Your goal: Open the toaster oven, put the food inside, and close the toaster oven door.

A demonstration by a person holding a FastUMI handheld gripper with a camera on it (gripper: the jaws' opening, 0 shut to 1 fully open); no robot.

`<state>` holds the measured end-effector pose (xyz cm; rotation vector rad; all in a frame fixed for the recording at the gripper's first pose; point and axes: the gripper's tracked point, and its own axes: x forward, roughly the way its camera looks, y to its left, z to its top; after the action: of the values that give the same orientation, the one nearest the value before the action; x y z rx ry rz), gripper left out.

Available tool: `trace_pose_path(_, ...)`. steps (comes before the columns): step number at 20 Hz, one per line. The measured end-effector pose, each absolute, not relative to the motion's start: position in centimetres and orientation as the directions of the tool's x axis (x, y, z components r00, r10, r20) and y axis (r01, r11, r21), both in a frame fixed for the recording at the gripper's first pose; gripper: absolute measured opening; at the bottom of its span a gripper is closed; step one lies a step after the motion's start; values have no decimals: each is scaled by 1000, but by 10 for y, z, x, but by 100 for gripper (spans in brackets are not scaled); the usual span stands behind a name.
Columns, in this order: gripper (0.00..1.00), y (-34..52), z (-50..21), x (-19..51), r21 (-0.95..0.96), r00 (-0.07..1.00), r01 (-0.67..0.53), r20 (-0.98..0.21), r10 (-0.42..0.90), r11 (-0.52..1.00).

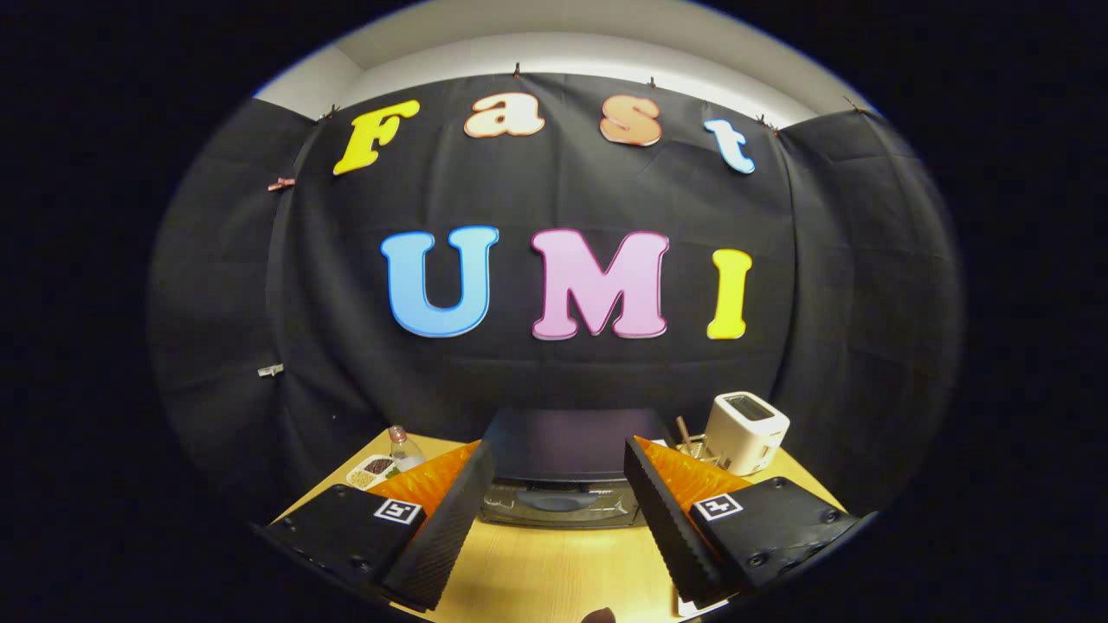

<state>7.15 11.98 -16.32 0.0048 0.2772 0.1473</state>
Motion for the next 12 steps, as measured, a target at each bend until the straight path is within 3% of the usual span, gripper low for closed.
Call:
trace_pose_path(4,98,142,-229,106,84,904,-138,-396,160,987)
trace_pose_path(12,99,128,-336,172,47,830,-45,-554,63,998)
